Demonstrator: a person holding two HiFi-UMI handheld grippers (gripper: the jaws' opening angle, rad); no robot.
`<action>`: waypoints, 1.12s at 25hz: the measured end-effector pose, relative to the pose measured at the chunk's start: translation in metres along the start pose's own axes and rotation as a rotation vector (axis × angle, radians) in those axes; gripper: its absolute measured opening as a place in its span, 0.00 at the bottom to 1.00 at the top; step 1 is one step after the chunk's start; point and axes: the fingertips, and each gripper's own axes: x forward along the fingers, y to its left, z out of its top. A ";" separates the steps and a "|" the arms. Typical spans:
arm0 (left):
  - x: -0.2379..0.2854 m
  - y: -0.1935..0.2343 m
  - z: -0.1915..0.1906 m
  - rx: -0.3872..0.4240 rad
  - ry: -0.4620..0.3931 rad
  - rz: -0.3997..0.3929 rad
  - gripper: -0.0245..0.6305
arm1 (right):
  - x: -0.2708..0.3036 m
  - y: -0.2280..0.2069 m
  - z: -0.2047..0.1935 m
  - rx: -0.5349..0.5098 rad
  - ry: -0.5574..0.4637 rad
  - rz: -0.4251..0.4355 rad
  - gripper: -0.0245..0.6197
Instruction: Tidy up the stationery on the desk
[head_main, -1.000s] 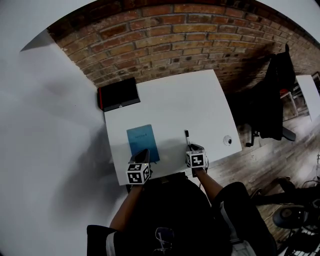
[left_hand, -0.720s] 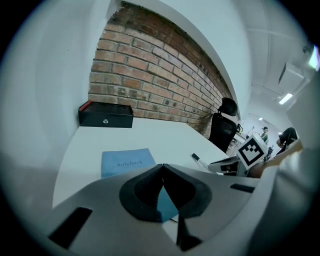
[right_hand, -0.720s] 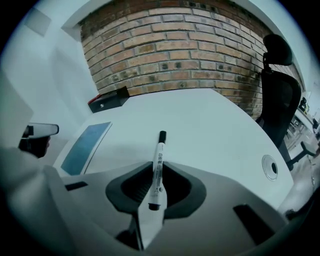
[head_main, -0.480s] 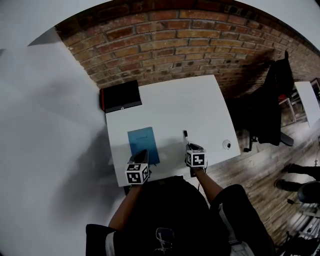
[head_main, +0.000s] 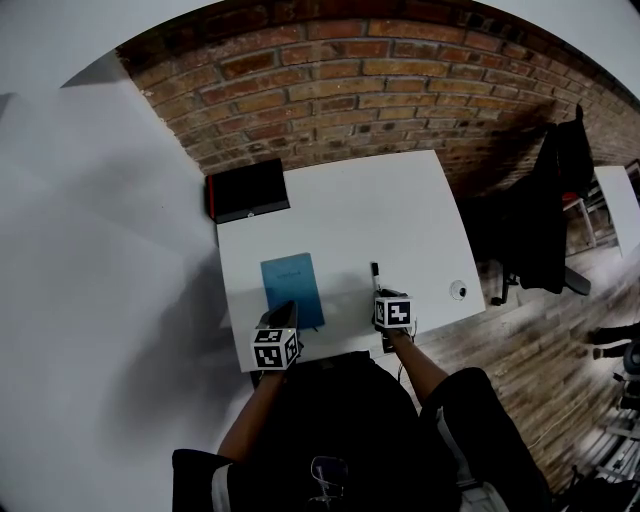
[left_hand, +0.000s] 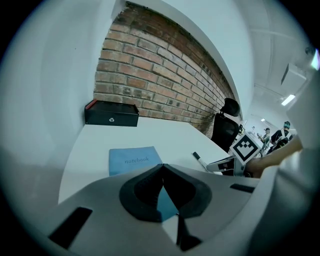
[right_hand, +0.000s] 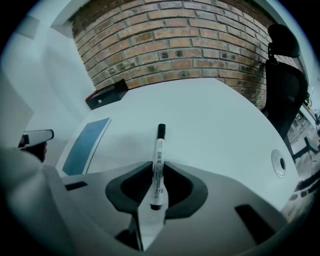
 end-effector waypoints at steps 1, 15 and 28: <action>0.000 0.001 -0.001 -0.002 0.001 0.001 0.06 | 0.001 0.000 0.000 0.001 0.004 -0.001 0.15; -0.001 0.008 0.003 -0.016 -0.010 0.017 0.06 | -0.003 0.016 0.024 0.053 -0.072 0.064 0.16; -0.012 0.021 0.004 -0.046 -0.036 0.051 0.06 | -0.007 0.050 0.052 0.042 -0.099 0.135 0.16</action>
